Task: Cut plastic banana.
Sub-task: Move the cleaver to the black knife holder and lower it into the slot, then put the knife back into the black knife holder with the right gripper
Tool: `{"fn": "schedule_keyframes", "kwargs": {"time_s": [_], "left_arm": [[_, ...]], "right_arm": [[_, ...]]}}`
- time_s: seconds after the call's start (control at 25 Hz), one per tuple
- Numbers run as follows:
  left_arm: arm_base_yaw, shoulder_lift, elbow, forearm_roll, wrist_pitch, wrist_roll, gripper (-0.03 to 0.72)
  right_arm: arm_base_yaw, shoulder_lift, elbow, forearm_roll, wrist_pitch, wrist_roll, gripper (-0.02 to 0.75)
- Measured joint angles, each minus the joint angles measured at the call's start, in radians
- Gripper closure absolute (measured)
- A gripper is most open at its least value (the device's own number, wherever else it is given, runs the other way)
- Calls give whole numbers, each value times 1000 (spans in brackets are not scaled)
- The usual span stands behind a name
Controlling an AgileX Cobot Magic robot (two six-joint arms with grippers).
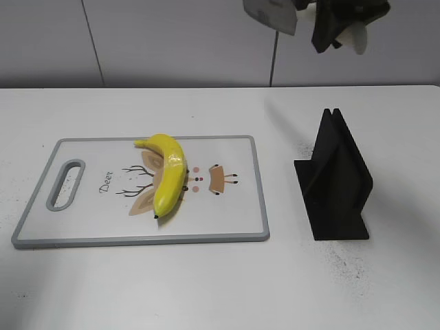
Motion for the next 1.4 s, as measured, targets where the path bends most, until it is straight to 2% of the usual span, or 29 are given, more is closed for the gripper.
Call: {"fn": "schedule_keyframes", "kwargs": {"time_s": [0.2, 0.68, 1.04, 1.4], "left_arm": [[0, -188, 171, -10, 1, 0, 102], [0, -704, 518, -1, -62, 0, 102], [0, -1017, 659, -2, -77, 0, 120], [0, -1221, 682, -9, -86, -16, 122]], "right_arm": [[0, -128, 111, -13, -30, 74, 575], [0, -474, 628, -47, -322, 323, 575], [0, -533, 833, -47, -404, 382, 575], [0, -533, 903, -50, -487, 411, 575]]}}
